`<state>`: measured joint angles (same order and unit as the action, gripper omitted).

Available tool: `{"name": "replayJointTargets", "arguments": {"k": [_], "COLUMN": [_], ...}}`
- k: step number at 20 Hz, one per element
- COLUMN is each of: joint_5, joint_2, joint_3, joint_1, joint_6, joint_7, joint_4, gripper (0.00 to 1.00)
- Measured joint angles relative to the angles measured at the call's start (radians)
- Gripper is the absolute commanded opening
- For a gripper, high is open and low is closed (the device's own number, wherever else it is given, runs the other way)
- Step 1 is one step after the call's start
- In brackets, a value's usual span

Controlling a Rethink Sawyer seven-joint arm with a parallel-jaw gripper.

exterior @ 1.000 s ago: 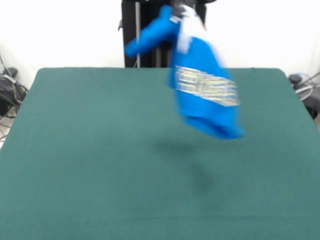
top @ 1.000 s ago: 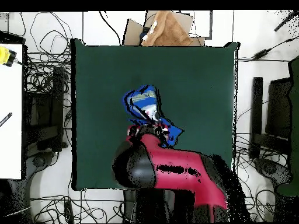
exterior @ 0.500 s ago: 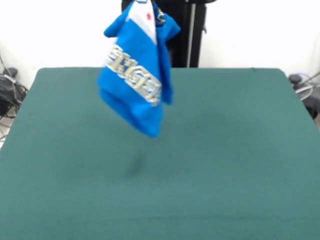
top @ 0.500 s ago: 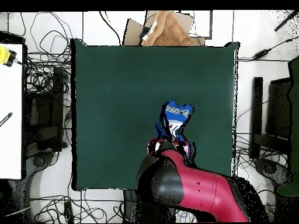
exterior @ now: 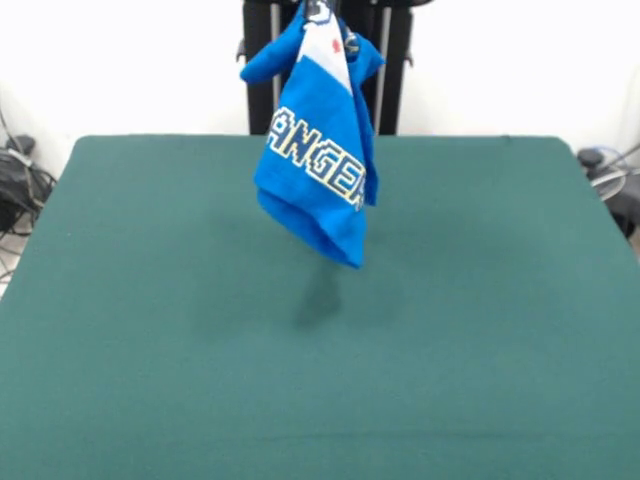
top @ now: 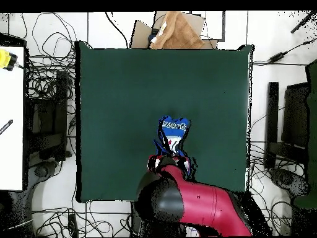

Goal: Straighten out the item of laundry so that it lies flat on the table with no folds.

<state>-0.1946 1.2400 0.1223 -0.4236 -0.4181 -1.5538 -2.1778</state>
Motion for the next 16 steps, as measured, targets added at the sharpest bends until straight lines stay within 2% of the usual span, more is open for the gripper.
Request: {"name": "replayJointTargets", "arguments": {"k": [10,16], "joint_5": [0.0,-0.036], "joint_2": [-0.074,-0.194], "joint_3": [0.029,0.039], "joint_1": [-0.011,-0.031], "joint_6": [0.126,0.28], "joint_7": [0.0,0.0], "joint_4": [-0.015,-0.014], "gripper": [0.0,0.0]}}
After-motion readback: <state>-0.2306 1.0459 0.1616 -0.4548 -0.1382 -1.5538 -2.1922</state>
